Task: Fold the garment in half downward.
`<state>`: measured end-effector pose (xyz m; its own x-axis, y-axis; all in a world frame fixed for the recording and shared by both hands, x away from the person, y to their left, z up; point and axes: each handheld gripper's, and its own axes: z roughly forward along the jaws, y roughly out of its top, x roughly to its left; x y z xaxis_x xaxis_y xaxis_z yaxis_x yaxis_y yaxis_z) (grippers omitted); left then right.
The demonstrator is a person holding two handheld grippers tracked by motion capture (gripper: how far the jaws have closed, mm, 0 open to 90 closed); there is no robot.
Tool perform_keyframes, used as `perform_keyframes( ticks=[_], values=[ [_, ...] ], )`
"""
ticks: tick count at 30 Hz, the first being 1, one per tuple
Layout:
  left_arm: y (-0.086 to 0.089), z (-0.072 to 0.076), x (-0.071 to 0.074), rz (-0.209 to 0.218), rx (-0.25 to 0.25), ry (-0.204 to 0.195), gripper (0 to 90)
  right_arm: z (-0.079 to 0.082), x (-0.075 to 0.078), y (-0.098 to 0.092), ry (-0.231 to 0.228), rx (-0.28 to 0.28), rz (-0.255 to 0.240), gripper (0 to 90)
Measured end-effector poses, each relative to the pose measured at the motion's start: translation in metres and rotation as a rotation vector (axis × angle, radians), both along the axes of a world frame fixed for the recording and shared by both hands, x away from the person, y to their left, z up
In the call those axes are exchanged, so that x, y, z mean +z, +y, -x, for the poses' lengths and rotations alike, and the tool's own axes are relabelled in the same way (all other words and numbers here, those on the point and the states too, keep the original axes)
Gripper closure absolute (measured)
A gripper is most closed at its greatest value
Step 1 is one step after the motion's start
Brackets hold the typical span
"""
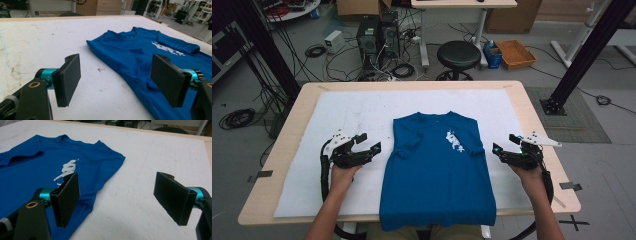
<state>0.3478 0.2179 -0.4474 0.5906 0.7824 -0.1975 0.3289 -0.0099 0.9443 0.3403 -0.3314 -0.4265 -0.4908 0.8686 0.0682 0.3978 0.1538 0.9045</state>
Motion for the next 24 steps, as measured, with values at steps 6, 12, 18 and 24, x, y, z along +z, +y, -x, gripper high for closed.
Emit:
perform_keyframes(
  ticks=[6, 12, 18, 24],
  values=[
    [-0.003, -0.018, 0.007, -0.031, 0.014, 0.057, 24.8, -0.003, 0.0, 0.0, 0.004, -0.013, -0.017, 20.8],
    [-0.019, -0.052, 0.024, -0.086, 0.025, 0.137, 25.0, -0.003, 0.002, 0.005, -0.004, 0.006, -0.009, 20.8],
    [-0.041, -0.087, 0.019, -0.196, 0.067, 0.22, 28.3, -0.007, 0.001, 0.009, 0.001, 0.013, -0.003, 20.8],
    [-0.058, -0.113, 0.009, -0.29, 0.08, 0.28, 33.1, -0.009, -0.001, 0.013, 0.019, 0.026, -0.005, 20.8]
  ],
)
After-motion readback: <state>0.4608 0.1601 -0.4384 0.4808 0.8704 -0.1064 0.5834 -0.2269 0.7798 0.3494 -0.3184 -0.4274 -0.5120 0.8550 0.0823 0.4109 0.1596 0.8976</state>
